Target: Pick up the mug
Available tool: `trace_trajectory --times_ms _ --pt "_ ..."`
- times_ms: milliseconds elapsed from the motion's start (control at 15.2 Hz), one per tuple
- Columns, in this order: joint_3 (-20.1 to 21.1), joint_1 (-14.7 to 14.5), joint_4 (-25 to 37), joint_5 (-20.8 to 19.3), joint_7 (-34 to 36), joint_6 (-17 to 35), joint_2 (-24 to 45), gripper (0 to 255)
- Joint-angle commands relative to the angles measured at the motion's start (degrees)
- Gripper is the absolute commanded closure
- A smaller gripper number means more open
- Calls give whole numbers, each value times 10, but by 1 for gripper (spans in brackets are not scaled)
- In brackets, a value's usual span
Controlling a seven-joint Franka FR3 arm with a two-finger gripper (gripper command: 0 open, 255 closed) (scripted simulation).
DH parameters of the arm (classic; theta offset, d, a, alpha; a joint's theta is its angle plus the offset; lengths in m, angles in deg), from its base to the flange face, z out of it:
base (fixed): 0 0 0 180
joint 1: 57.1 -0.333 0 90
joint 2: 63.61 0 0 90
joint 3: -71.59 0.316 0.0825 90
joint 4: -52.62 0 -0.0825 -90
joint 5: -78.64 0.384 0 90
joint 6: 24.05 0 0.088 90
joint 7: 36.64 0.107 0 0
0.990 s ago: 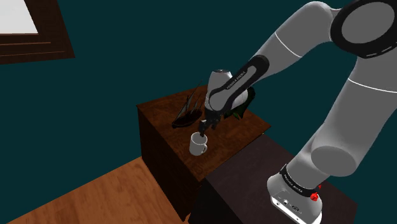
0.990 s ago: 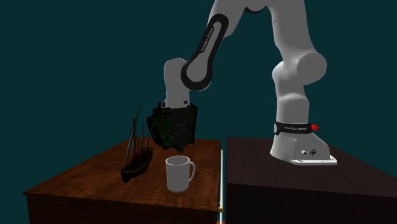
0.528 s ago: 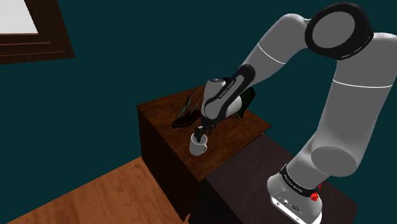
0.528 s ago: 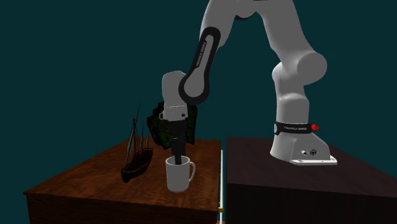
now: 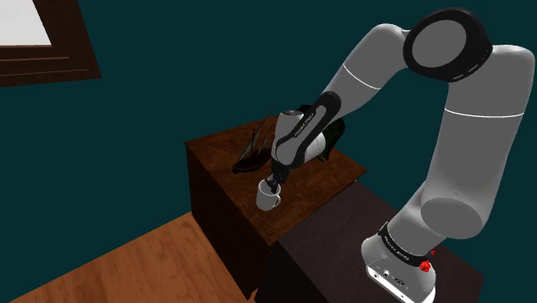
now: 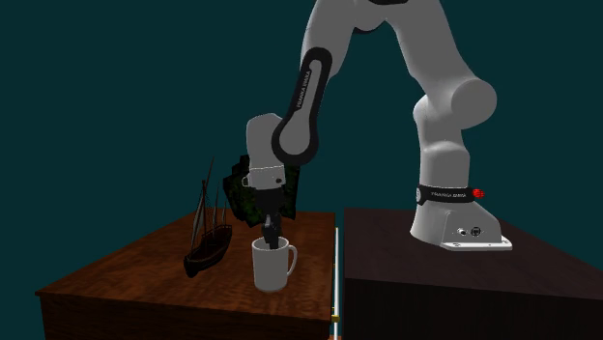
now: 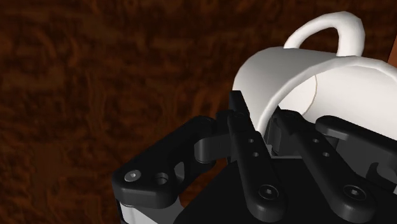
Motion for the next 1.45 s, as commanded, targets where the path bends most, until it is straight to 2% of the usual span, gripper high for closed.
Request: trace_trajectory --times_ms 0,264,1254,1386 --pt "0 0 0 0 0 0 0 255" --pt "0 0 1 0 0 -2 -1 255" --pt "2 2 -18 1 6 -115 -133 255" --pt "2 2 -18 2 6 -116 -134 255"
